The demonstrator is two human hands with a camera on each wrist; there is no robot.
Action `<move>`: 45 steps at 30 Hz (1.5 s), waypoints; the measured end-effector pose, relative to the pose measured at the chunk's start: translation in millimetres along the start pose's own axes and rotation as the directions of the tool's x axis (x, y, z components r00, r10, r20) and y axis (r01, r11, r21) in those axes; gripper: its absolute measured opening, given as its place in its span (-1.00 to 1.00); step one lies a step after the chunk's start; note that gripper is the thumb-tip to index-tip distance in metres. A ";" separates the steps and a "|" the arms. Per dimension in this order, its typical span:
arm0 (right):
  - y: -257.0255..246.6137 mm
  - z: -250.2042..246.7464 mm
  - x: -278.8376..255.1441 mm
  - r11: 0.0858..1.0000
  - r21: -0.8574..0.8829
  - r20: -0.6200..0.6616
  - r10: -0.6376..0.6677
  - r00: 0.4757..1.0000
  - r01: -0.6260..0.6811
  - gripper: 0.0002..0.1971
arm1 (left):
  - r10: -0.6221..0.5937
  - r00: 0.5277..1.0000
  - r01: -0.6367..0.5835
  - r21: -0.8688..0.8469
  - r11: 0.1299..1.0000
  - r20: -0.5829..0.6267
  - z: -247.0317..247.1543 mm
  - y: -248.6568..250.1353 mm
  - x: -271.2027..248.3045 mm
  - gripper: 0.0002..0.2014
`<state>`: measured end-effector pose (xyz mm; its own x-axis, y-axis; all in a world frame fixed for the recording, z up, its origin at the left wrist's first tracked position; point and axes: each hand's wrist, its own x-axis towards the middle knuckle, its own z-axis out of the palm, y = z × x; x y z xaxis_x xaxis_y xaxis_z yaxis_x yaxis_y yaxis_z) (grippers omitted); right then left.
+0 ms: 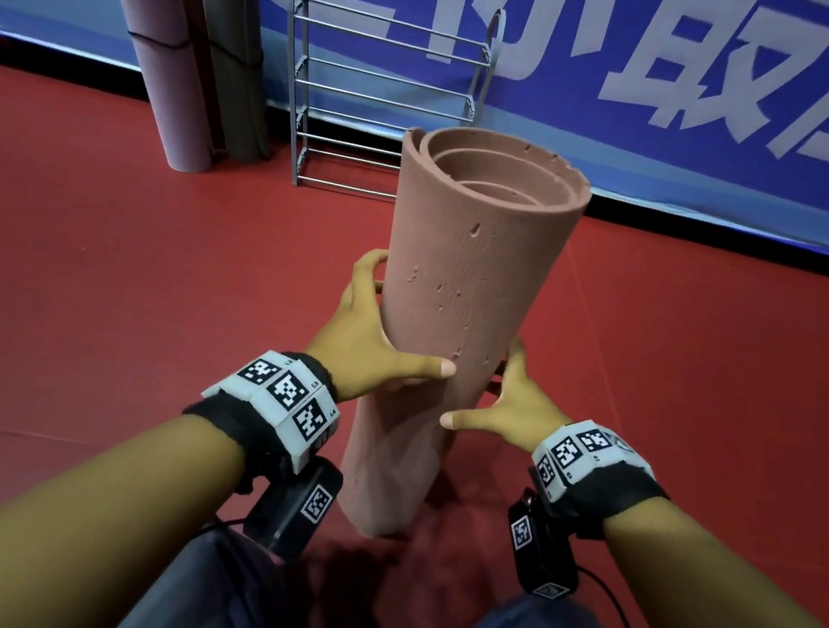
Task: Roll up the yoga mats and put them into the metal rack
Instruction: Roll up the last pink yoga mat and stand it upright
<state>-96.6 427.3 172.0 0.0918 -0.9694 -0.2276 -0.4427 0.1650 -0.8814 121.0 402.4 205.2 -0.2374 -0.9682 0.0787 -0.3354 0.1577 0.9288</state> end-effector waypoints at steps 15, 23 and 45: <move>-35.6 -45.2 -19.3 0.998 -0.038 0.045 -0.050 0.998 0.051 0.34 | -0.007 1.000 0.007 -0.007 1.000 0.022 -20.6 40.1 1.8 0.38; -56.9 -48.6 -9.7 0.985 0.074 0.008 -0.158 0.987 0.157 0.39 | -0.007 0.997 0.010 -0.034 0.999 0.074 -25.7 45.9 1.4 0.45; -44.7 -33.0 -11.3 0.980 0.016 0.001 -0.200 0.980 0.200 0.20 | 0.094 0.987 -0.071 -0.172 0.982 0.129 -17.5 31.6 4.6 0.18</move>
<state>-107.3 424.9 227.7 0.1795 -0.9826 -0.0476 -0.4013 -0.0289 -0.9155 125.2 399.5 241.2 -0.3832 -0.9161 0.1182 -0.1557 0.1901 0.9693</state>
